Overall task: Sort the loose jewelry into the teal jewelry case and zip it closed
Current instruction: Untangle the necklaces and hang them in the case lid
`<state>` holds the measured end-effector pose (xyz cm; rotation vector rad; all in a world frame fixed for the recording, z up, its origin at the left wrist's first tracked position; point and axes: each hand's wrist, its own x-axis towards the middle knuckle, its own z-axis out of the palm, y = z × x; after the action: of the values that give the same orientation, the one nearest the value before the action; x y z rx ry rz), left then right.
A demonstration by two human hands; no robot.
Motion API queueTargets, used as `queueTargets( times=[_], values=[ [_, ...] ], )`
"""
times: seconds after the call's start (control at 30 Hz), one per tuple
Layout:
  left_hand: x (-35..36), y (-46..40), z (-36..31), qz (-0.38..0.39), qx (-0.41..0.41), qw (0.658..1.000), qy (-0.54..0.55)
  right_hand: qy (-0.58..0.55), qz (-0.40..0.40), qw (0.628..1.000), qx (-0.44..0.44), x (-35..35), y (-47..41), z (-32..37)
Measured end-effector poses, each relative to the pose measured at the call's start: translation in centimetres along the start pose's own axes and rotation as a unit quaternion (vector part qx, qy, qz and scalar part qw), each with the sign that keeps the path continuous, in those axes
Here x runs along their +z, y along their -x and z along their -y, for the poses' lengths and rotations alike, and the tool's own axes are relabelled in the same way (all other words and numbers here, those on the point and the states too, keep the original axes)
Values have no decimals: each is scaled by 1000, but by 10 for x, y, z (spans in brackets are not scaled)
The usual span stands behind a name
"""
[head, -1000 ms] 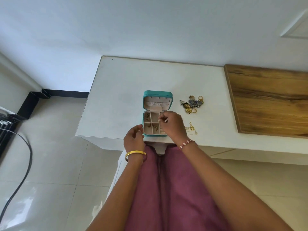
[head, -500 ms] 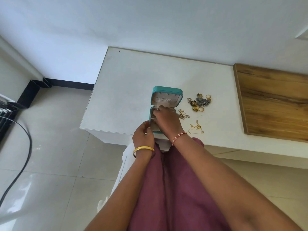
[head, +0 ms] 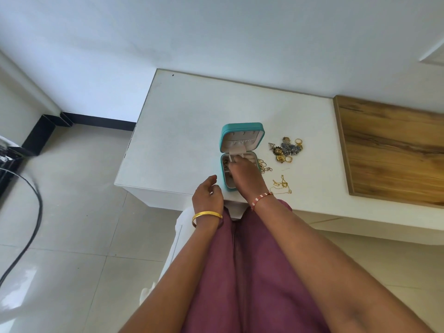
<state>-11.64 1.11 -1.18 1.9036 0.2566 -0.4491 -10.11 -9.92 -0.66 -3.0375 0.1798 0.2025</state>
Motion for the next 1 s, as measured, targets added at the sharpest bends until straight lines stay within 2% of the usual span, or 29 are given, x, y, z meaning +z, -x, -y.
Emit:
queueTargets(
  times=[0.37, 0.47, 0.57, 0.63, 0.77, 0.9, 1.0],
  values=[
    [1, 1, -1, 5, 4, 1000, -5, -65, 1, 998, 7, 7, -9, -15],
    [0, 2, -3, -4, 13, 1000, 5, -179, -41, 982, 51, 4, -10, -12],
    [1, 5, -4, 12, 57, 998, 19, -311, -122, 938, 94, -10, -5, -7],
    [2, 8, -8, 35, 101, 994, 23, -386, -145, 903, 117, -24, -1, -6],
    [3, 7, -23, 54, 166, 985, 6, -550, -127, 816, 124, -52, 11, -4],
    [4, 4, -42, 79, 185, 979, -32, -633, -120, 758, 99, -84, 29, 2],
    [1, 9, -51, 98, 192, 976, -20, -679, -140, 715, 90, -104, 42, 3]
  ],
)
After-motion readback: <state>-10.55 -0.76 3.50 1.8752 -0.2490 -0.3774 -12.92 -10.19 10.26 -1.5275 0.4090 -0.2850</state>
